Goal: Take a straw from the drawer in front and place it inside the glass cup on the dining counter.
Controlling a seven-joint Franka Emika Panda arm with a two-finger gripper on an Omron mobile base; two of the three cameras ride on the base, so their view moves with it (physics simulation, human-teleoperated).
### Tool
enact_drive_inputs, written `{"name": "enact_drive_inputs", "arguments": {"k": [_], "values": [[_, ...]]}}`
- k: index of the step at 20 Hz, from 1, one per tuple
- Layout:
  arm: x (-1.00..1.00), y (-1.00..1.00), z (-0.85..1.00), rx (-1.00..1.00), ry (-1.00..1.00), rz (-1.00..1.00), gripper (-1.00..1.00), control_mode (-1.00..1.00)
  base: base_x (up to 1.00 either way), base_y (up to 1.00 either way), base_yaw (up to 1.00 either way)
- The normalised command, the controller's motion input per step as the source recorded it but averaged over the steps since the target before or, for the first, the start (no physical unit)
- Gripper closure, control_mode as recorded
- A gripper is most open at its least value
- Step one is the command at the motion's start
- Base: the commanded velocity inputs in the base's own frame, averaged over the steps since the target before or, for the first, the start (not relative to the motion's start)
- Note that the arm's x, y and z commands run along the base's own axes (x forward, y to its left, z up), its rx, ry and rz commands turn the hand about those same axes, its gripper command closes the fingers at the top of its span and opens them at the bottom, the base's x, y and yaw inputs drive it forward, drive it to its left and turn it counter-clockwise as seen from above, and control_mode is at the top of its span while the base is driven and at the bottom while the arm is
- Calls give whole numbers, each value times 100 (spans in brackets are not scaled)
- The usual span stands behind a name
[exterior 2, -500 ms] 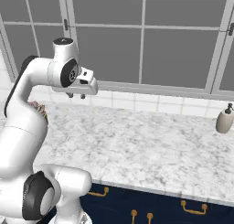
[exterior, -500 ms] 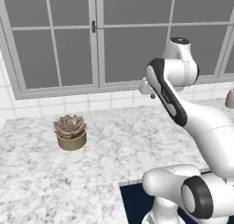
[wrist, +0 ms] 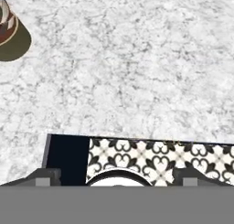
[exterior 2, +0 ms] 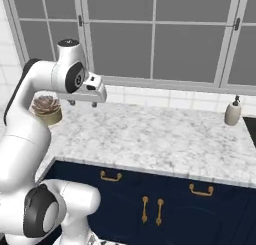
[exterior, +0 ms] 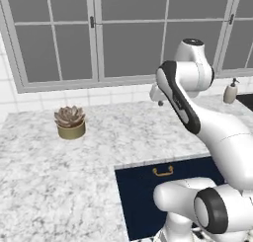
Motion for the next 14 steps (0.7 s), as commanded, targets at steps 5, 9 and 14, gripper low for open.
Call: {"name": "enact_drive_inputs", "arguments": {"k": [5,9,14], "values": [[0,0,0,0,0,0,-100,100,-2,-97,33],[0,0,0,0,0,0,-100,100,0,-88,57],[0,0,0,0,0,0,-100,100,0,-70,69]]}}
